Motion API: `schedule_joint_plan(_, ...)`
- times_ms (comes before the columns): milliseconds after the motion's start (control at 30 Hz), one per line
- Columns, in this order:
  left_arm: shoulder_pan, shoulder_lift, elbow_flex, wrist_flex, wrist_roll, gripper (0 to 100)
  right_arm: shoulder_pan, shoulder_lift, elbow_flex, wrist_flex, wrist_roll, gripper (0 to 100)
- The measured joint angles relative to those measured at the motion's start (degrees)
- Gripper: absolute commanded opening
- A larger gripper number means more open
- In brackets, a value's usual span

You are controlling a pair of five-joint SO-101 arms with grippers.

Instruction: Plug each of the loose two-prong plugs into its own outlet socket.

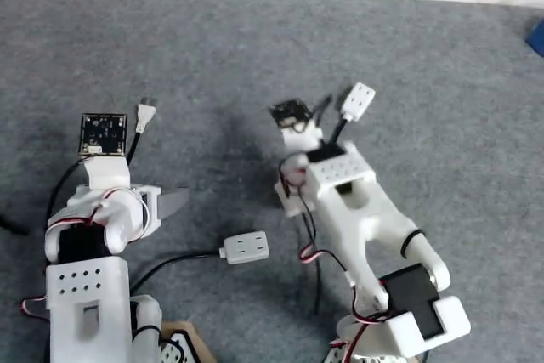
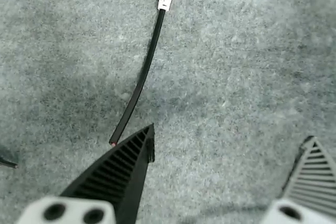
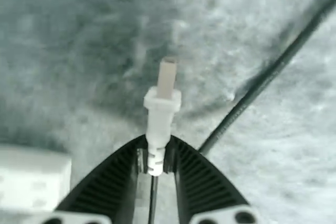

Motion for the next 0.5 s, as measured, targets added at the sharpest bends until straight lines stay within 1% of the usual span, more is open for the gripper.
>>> schedule_joint_plan(67,0.0,0.0,0.0,0.0,0.0,41,-0.8,0.4,-7.8,7.0,5.9,0.5)
schedule_joint_plan(167,0.0,0.0,0.0,0.0,0.0,41,-3.9,2.4,-21.5,19.0,15.0,0.5)
schedule_joint_plan(267,0.0,0.0,0.0,0.0,0.0,41,-8.4,7.8,-35.3,33.9,25.8,0.5)
schedule_joint_plan(300,0.0,0.0,0.0,0.0,0.0,41,-9.1,9.8,-39.1,36.4,27.5,0.5)
schedule_joint_plan(433,0.0,0.0,0.0,0.0,0.0,41,-8.8,14.1,-44.0,37.9,25.1,0.7)
schedule_joint_plan(500,0.0,0.0,-0.3,0.0,0.0,41,-9.0,14.2,-44.2,37.3,21.0,0.7)
